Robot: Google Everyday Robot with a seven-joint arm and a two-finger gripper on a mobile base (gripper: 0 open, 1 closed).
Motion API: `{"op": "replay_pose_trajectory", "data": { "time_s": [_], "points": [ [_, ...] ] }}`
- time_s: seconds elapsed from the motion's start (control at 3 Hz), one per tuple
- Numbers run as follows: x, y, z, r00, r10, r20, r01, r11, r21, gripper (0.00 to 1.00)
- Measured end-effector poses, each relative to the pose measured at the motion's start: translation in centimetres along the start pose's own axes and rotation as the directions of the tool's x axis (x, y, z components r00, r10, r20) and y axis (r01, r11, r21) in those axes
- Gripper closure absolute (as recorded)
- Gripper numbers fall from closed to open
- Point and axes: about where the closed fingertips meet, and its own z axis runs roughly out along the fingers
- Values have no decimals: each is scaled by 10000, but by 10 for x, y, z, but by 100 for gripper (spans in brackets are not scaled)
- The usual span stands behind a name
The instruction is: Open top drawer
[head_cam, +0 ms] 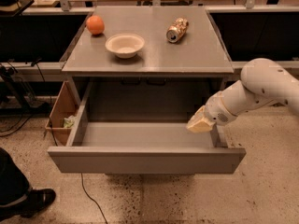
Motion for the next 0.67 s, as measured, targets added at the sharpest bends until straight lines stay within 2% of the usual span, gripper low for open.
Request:
{"op": "replay_pose_trajectory", "data": {
  "time_s": [0.33, 0.67],
  "points": [
    [22, 24, 13, 9977, 672, -35, -673, 9962, -559, 100],
    [34, 38, 17, 9944, 1050, -135, -1057, 9908, -840, 100]
  ]
}}
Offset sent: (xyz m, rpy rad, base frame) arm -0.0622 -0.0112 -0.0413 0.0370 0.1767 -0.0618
